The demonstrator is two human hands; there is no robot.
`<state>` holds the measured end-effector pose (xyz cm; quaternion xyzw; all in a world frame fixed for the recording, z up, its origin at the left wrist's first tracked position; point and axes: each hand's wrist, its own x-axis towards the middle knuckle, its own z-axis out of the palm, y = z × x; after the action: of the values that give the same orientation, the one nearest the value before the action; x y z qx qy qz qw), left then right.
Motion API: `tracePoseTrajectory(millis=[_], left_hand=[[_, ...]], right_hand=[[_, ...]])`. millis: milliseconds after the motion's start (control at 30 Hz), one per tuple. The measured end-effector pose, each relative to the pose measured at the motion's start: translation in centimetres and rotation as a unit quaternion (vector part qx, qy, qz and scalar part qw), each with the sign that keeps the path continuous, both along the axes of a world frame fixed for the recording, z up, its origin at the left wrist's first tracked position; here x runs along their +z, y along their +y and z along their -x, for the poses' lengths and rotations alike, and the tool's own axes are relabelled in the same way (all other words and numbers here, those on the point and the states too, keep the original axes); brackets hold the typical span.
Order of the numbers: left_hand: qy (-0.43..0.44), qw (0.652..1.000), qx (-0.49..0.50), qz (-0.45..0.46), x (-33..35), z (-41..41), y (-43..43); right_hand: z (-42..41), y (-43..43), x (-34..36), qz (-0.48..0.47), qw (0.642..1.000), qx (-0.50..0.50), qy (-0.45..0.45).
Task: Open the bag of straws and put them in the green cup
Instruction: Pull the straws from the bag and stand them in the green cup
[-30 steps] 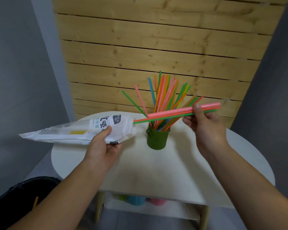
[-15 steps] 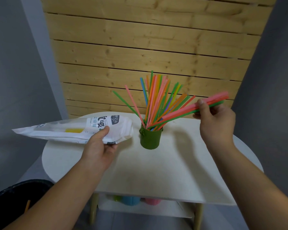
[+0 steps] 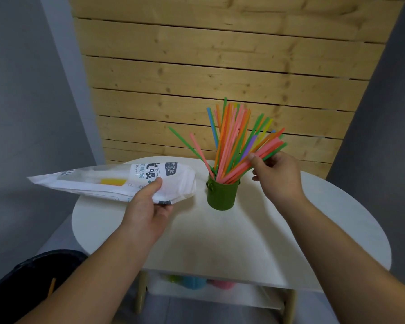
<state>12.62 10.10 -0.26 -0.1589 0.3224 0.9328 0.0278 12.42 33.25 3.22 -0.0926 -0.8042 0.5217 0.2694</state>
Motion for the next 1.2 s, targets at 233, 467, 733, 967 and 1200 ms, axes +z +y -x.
tracePoseTrajectory(millis=[233,467,733,967,1200], left_hand=[[0.012,1.000,0.001,0.000,0.0,-0.1,0.1],[0.013,1.000,0.000,0.002,0.0,-0.2,0.0],[0.015,1.000,-0.003,0.009,0.1,-0.3,0.3],[0.016,1.000,-0.007,0.011,0.2,-0.4,0.2],[0.018,1.000,-0.007,0.017,0.2,-0.4,0.0]], right_hand=[[1.5,-0.6,-0.9,0.030,0.999,0.022,-0.013],[2.3,-0.8,-2.0,0.030,0.998,0.043,-0.032],[2.6,-0.5,-2.2,-0.002,0.998,0.033,-0.053],[1.3,-0.2,-2.8,0.018,0.996,0.013,-0.086],[-1.4,-0.4,-2.8,-0.011,0.952,0.075,-0.296]])
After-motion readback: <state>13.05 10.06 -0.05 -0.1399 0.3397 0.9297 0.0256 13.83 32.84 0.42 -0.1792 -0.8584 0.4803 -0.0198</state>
